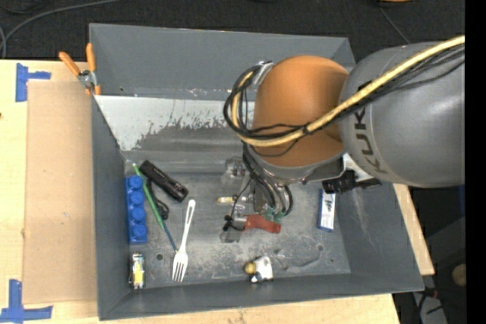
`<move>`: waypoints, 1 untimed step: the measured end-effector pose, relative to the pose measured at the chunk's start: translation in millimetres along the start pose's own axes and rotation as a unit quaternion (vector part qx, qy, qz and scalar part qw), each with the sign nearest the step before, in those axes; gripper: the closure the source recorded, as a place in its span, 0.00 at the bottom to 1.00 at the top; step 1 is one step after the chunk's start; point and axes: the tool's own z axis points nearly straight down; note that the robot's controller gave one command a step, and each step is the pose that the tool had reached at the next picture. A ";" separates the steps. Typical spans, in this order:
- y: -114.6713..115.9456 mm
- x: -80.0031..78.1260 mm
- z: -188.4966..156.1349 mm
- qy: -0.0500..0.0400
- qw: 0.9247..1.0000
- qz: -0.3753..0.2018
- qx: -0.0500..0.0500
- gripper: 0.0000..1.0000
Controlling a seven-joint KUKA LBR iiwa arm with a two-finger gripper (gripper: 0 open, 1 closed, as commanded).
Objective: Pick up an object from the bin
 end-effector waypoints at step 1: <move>-8.2 -6.9 -12.4 -0.002 0.999 -0.045 0.000 0.00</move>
Offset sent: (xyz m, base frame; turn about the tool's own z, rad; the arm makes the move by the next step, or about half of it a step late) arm 0.0031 -0.0200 -0.0716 0.2241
